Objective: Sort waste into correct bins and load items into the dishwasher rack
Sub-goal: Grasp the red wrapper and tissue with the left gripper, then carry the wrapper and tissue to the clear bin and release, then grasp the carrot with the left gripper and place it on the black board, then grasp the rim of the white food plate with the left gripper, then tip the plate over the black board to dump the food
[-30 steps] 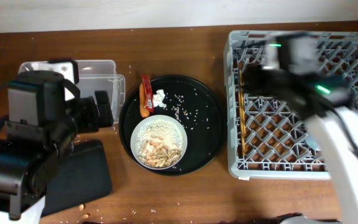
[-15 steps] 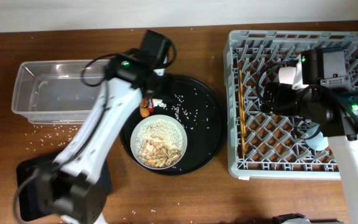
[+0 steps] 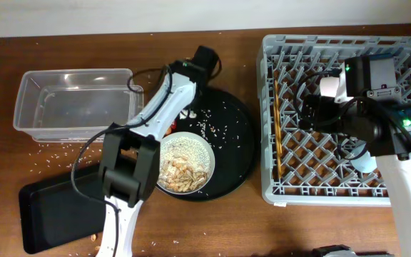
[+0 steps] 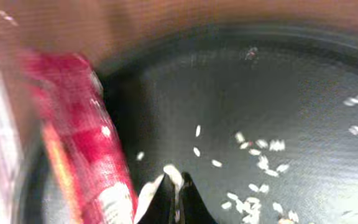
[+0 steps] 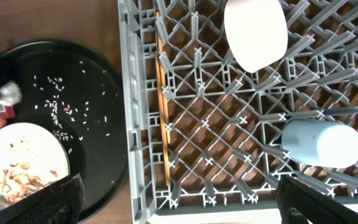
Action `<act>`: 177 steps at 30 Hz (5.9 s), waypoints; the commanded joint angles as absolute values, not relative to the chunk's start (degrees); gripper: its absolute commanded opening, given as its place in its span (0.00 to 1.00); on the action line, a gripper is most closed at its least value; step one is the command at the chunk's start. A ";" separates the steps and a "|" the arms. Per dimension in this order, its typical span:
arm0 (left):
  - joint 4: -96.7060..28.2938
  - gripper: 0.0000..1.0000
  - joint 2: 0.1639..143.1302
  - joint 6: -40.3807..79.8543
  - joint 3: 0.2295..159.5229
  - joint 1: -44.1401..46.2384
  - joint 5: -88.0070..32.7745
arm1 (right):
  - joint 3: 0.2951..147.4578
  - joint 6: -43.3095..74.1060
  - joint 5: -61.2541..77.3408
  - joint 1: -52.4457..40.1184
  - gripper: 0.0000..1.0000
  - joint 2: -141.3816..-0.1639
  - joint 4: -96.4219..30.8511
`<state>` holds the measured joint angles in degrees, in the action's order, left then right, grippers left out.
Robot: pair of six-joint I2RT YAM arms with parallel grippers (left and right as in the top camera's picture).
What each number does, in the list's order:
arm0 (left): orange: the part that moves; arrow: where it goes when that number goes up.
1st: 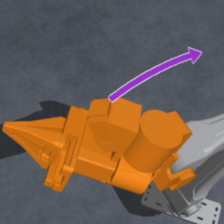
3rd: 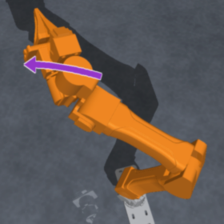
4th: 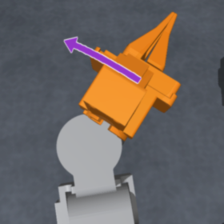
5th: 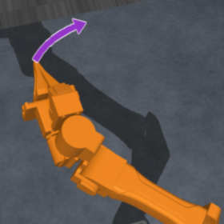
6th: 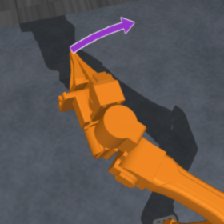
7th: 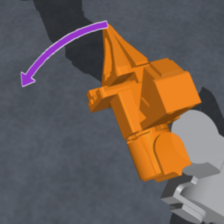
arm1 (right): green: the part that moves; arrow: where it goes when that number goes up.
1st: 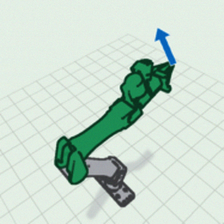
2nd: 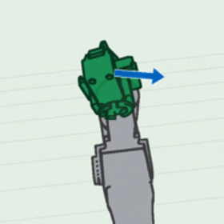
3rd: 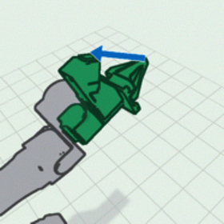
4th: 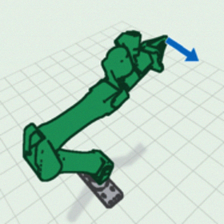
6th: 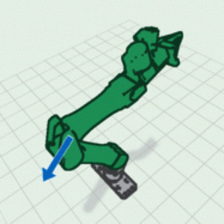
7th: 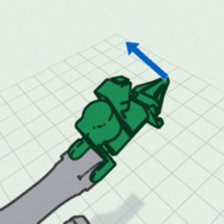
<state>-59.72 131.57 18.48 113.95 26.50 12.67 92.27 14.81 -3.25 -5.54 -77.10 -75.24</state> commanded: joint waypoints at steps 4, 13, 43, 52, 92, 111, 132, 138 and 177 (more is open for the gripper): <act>-70.72 0.00 120.90 18.63 123.85 10.26 19.31 | 92.14 14.83 -4.12 -5.17 0.98 -76.99 -75.24; -69.47 0.93 121.93 14.92 123.35 7.75 8.60 | 92.14 14.83 -4.12 -5.17 0.98 -76.99 -75.24; -49.23 0.00 123.83 15.33 96.47 21.65 7.29 | 92.14 14.83 -4.12 -5.17 0.98 -76.99 -75.24; -61.47 0.00 106.00 19.46 106.39 9.41 20.84 | 92.14 14.83 -4.14 -5.17 0.98 -76.99 -75.24; -95.29 0.01 88.49 38.87 89.19 9.76 18.06 | 92.14 14.83 -4.12 -5.17 0.98 -76.99 -75.22; -29.08 0.01 93.01 40.23 39.46 -30.81 -1.34 | 92.14 14.83 -4.12 -5.17 0.98 -76.99 -75.22; -46.87 0.38 92.29 13.80 70.98 30.81 1.04 | 92.14 14.83 -4.14 -5.17 0.98 -76.99 -75.24; -44.38 0.37 105.03 13.54 71.16 44.99 8.12 | 92.14 14.83 -4.12 -5.17 0.98 -76.99 -75.24; -83.07 0.00 89.91 28.01 85.01 27.77 15.84 | 92.14 14.83 -4.12 -5.17 0.98 -76.99 -75.22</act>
